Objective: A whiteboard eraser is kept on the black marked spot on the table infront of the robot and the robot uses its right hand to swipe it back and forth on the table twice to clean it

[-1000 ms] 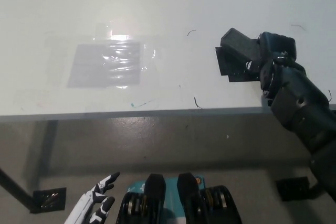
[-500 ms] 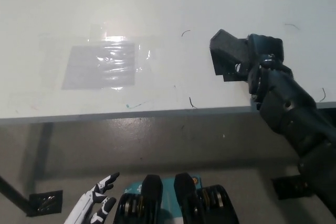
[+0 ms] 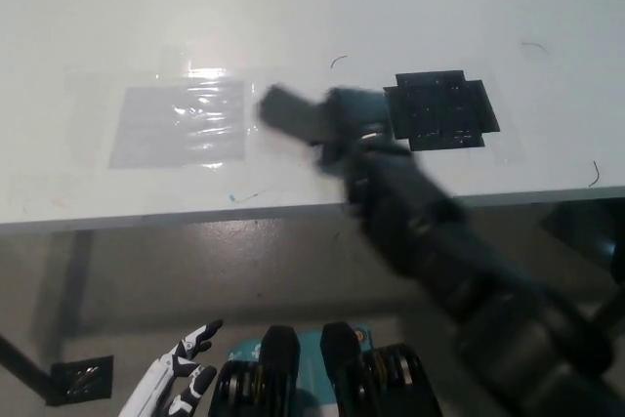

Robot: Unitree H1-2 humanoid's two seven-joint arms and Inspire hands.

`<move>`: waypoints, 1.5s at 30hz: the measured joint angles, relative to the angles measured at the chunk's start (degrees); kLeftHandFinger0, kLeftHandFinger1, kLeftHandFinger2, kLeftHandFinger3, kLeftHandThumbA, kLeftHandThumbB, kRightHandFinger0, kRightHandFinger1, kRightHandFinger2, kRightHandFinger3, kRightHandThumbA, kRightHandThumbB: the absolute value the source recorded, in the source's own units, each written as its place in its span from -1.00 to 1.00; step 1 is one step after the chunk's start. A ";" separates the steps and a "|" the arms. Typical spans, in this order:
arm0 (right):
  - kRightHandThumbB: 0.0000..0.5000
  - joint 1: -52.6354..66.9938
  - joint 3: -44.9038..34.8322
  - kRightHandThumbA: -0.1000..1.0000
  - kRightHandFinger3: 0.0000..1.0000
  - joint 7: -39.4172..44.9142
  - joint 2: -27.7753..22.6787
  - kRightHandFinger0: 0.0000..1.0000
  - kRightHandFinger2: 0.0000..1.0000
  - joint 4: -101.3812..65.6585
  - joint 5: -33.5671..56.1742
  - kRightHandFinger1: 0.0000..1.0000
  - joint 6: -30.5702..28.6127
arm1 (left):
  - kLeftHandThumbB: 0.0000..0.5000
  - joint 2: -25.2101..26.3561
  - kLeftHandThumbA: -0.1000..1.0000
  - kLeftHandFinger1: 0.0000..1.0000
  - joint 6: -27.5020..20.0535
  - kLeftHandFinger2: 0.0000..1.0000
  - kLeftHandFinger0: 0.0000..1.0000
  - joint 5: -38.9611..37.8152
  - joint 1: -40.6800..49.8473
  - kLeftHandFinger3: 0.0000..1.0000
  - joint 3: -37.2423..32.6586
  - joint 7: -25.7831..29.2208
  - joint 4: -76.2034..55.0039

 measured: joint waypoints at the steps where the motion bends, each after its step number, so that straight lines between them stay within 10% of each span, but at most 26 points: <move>1: -0.28 -0.17 0.02 -0.06 0.26 0.25 1.29 -0.89 -0.67 -0.19 0.00 -0.86 -0.05 | 0.76 0.00 0.84 1.00 0.00 1.00 1.00 0.00 -0.03 1.00 0.00 0.00 0.00; 11: -0.40 -1.34 1.65 -0.19 0.55 3.10 7.42 -0.80 -0.44 -3.70 -0.42 -0.75 -2.25 | 0.75 0.33 0.84 1.00 0.10 1.00 1.00 -0.15 0.10 1.00 0.07 -0.31 -0.02; 13: -0.44 -1.24 1.65 -0.30 0.14 3.32 5.77 -1.00 -0.73 -3.30 -0.42 -0.99 -2.35 | 0.75 0.36 0.85 1.00 0.10 1.00 1.00 -0.12 0.04 1.00 0.09 -0.35 -0.09; 20: -0.54 0.44 1.65 -0.47 -0.14 3.36 -3.74 -1.00 -0.91 -1.84 -0.46 -1.00 -2.87 | 0.72 0.40 0.82 1.00 0.09 1.00 1.00 0.07 -0.40 1.00 0.08 -0.42 -0.15; 26: -0.54 2.55 1.64 -0.46 0.33 3.51 -11.19 -1.00 -0.84 -4.35 -0.51 -0.99 -3.32 | 0.72 0.55 0.82 1.00 0.08 1.00 1.00 0.08 -0.63 1.00 0.06 -0.50 -0.16; 28: -0.59 4.08 1.62 -0.47 0.21 3.58 -14.75 -0.93 -0.75 -6.23 -0.50 -0.89 -3.79 | 0.74 0.85 0.81 1.00 0.10 1.00 1.00 0.09 -0.63 1.00 0.06 -0.52 -0.17; 31: -0.51 5.94 1.61 -0.40 0.64 3.75 -19.54 -0.50 -0.13 -8.38 -0.49 -0.42 -4.33 | 0.73 0.95 0.80 1.00 0.17 1.00 1.00 0.08 -0.64 1.00 0.07 -0.54 -0.20; 34: -0.41 7.72 1.62 -0.41 1.00 4.03 -24.02 -0.68 -0.15 -10.38 -0.49 -0.56 -4.47 | 0.72 0.95 0.80 1.00 0.24 1.00 1.00 0.06 -0.62 1.00 0.06 -0.60 -0.21; 35: -0.45 8.21 1.60 -0.35 0.84 4.02 -25.39 -0.90 -0.36 -10.89 -0.47 -0.77 -4.61 | 0.72 0.95 0.80 1.00 0.24 1.00 1.00 0.07 -0.64 1.00 0.06 -0.60 -0.22; 37: -0.37 9.13 1.59 -0.33 0.57 4.03 -27.86 -0.70 -0.18 -11.89 -0.48 -0.48 -4.84 | 0.73 0.96 0.81 1.00 0.25 1.00 1.00 0.07 -0.71 1.00 0.05 -0.62 -0.22; 41: -0.57 12.29 0.42 -0.36 0.59 4.07 -33.79 -0.39 -0.03 -15.17 -0.36 -0.27 -4.93 | 0.74 0.95 0.81 1.00 0.28 1.00 1.00 0.09 -0.56 1.00 0.00 -0.64 -0.27; 43: -0.58 13.68 -0.55 -0.44 0.65 4.08 -36.17 0.02 0.44 -16.02 -0.22 0.34 -4.93 | 0.72 0.95 0.78 1.00 0.29 1.00 1.00 0.09 -0.34 1.00 -0.02 -0.65 -0.33; 45: -0.42 14.91 -1.48 -0.25 0.86 4.10 -38.34 -0.04 0.52 -16.67 -0.14 0.40 -4.93 | 0.71 0.95 0.77 1.00 0.29 1.00 1.00 0.09 0.00 1.00 -0.05 -0.67 -0.34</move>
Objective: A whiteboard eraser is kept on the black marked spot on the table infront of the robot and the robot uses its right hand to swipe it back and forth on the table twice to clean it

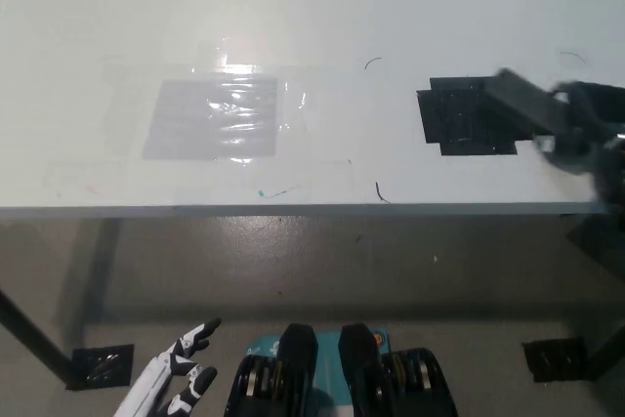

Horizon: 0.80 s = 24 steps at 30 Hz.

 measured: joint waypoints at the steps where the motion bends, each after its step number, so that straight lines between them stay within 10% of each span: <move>1: -0.36 0.76 -0.50 -0.16 0.88 0.03 -1.34 0.26 0.78 -0.01 0.00 0.74 0.01 | 0.70 0.00 0.77 1.00 0.00 1.00 1.00 0.00 0.30 1.00 -0.01 -0.03 0.00; 4: -0.34 2.12 -1.18 -0.26 0.67 0.29 -3.62 0.04 0.50 0.16 -0.02 0.39 0.08 | 0.67 0.00 0.76 1.00 -0.01 1.00 1.00 -0.01 1.06 1.00 -0.07 -0.19 0.01; 8: -0.48 3.14 -1.94 -0.29 0.68 0.38 -5.18 0.13 0.55 0.62 -0.06 0.49 0.24 | 0.68 0.00 0.76 1.00 -0.02 1.00 1.00 0.00 1.10 1.00 -0.13 -0.32 0.01; 9: -0.47 3.14 -1.96 -0.24 0.86 0.41 -5.37 0.52 0.84 0.61 -0.09 0.85 0.30 | 0.68 -0.01 0.76 1.00 -0.02 1.00 1.00 0.00 1.03 1.00 -0.13 -0.33 0.01; 14: -0.38 3.34 -1.93 -0.18 0.94 1.41 -5.46 0.28 0.74 -0.27 -0.32 0.71 0.92 | 0.70 0.00 0.76 1.00 -0.01 1.00 1.00 0.00 1.07 1.00 -0.12 -0.35 0.00; 19: -0.40 3.25 -1.67 -0.21 0.37 2.10 -5.28 -0.71 -0.27 -1.22 -1.10 -0.50 2.36 | 0.71 0.00 0.76 1.00 0.05 1.00 1.00 -0.02 1.02 1.00 -0.11 -0.44 0.00; 22: -0.37 2.65 -1.64 -0.16 0.71 2.30 -4.81 -0.40 0.08 -1.20 -1.46 -0.17 3.10 | 0.71 0.01 0.75 1.00 0.05 1.00 1.00 -0.01 1.00 1.00 -0.11 -0.47 0.00; 24: -0.40 1.87 -1.50 -0.26 0.84 2.64 -3.23 -0.61 -0.05 -1.38 -1.93 -0.38 3.92 | 0.71 0.03 0.75 1.00 0.05 1.00 1.00 -0.01 1.05 1.00 -0.09 -0.47 0.00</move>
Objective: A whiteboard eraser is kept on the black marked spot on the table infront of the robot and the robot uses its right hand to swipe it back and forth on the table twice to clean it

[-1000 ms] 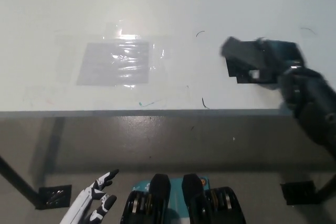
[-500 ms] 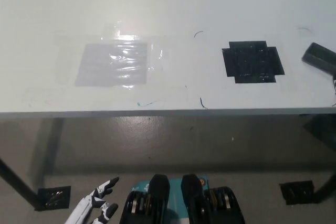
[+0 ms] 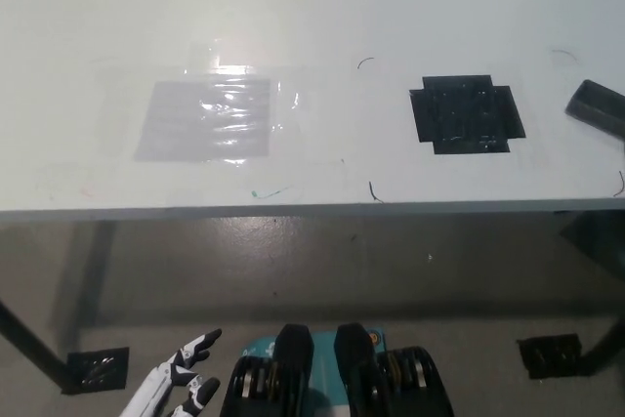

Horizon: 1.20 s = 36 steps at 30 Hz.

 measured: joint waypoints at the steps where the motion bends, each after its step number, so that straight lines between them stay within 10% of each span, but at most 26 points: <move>1: -0.39 -0.29 0.12 -0.40 0.61 0.18 0.75 -0.92 -0.32 -0.17 -0.30 -0.69 0.41 | 0.71 0.00 0.74 1.00 0.00 1.00 1.00 0.00 -0.03 1.00 -0.01 0.00 0.00; 3: -0.40 -0.61 0.15 -0.44 -0.17 0.59 2.04 -1.00 -0.79 -1.02 -0.62 -0.99 1.27 | 0.71 -0.01 0.72 1.00 0.00 1.00 1.00 0.00 -0.12 1.00 -0.04 -0.01 0.00; 5: -0.42 -0.93 0.06 -0.43 -0.44 0.78 3.93 -1.00 -0.92 -1.90 -0.75 -1.00 2.04 | 0.69 0.00 0.70 1.00 0.00 1.00 1.00 0.00 -0.12 1.00 -0.03 -0.01 0.00; 9: -0.48 -1.48 0.34 -0.41 -0.04 2.00 8.06 -1.00 -0.70 -4.18 -0.92 -0.77 3.39 | 0.71 -0.02 0.73 1.00 0.01 1.00 1.00 -0.01 -0.40 1.00 -0.05 -0.04 -0.02; 14: -0.44 -2.40 1.53 -0.37 -0.37 3.53 13.83 -1.00 -0.49 -7.23 -1.22 -0.60 4.23 | 0.71 -0.02 0.73 1.00 0.03 1.00 1.00 0.00 -0.57 1.00 -0.08 -0.12 -0.04; 20: -0.48 -3.57 3.19 -0.55 -0.16 5.29 19.45 -0.94 -0.66 -8.68 -2.20 -0.89 4.82 | 0.73 0.00 0.74 1.00 0.10 1.00 1.00 0.00 -0.92 1.00 -0.02 -0.52 -0.22; 22: -0.49 -3.68 3.30 -0.59 -0.49 5.73 19.59 -1.00 -0.89 -8.65 -2.44 -1.00 4.96 | 0.74 0.01 0.74 1.00 0.13 1.00 1.00 0.00 -0.82 1.00 0.03 -0.55 -0.27; 25: -0.50 -3.61 3.30 -0.58 -0.46 5.93 19.23 -1.00 -0.90 -8.66 -2.50 -1.00 4.78 | 0.74 0.01 0.73 1.00 0.14 1.00 1.00 -0.01 -0.76 1.00 0.07 -0.57 -0.30; 29: -0.52 -3.41 3.25 -0.47 0.35 6.02 18.06 -0.99 -0.71 -8.71 -2.62 -0.85 4.45 | 0.71 0.01 0.71 1.00 0.18 1.00 1.00 -0.02 -0.79 1.00 0.06 -0.60 -0.45; 36: -0.45 -3.16 3.47 -0.44 0.46 5.94 15.87 -0.88 -0.61 -8.27 -3.66 -0.73 4.74 | 0.72 0.01 0.72 1.00 0.24 1.00 1.00 0.03 -0.80 1.00 0.07 -0.60 -0.45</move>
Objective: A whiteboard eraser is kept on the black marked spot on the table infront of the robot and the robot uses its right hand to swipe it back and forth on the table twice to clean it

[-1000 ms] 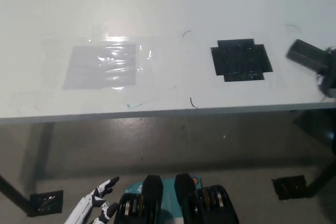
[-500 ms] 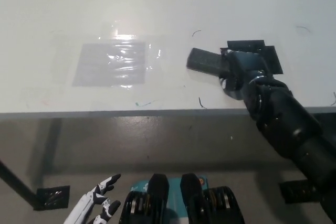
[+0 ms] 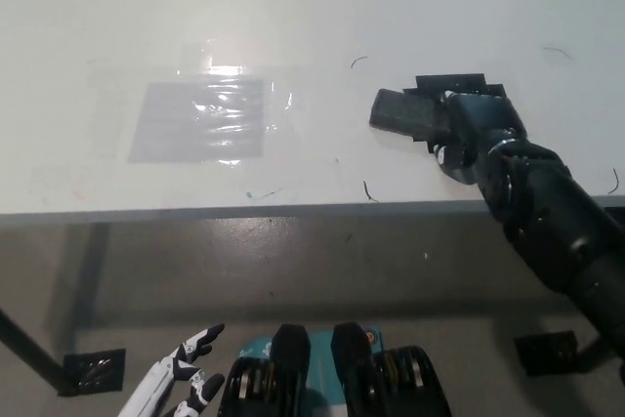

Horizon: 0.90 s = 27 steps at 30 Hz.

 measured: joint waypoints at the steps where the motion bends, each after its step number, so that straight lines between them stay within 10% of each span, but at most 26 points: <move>1: -0.44 -0.01 0.02 -0.41 0.45 -0.05 -0.23 -0.69 -0.41 0.10 -0.12 -0.59 0.04 | 0.69 0.00 0.72 1.00 0.00 1.00 1.00 0.01 0.00 1.00 0.01 0.00 0.00; 6: -0.25 0.05 -0.04 -0.13 0.72 0.20 -2.24 -0.01 0.30 0.04 -0.29 0.15 0.42 | 0.73 0.10 0.71 1.00 0.00 1.00 1.00 0.00 0.00 1.00 0.15 0.00 -0.01; 8: 0.40 0.07 -0.06 0.71 1.00 0.64 -4.06 0.03 0.69 0.01 -0.51 0.38 0.96 | 0.73 0.18 0.71 1.00 -0.01 1.00 1.00 -0.01 -0.01 1.00 0.27 0.00 0.01; 9: 0.66 0.06 -0.06 0.83 1.00 0.94 -4.58 0.26 1.00 0.01 -0.66 0.82 1.18 | 0.71 0.18 0.71 1.00 -0.01 1.00 1.00 -0.01 0.00 1.00 0.27 0.00 0.01; 10: 0.93 0.05 -0.17 0.86 1.00 1.25 -5.03 0.95 1.00 -0.02 -0.70 1.00 1.37 | 0.70 0.18 0.70 1.00 -0.01 1.00 1.00 -0.01 0.00 1.00 0.25 0.00 0.01; 27: 1.00 2.43 -14.46 1.00 1.00 9.21 -5.56 1.00 1.00 -29.52 7.26 1.00 4.00 | 0.73 0.12 0.69 1.00 0.12 1.00 1.00 -0.06 -0.19 1.00 0.19 -0.03 0.07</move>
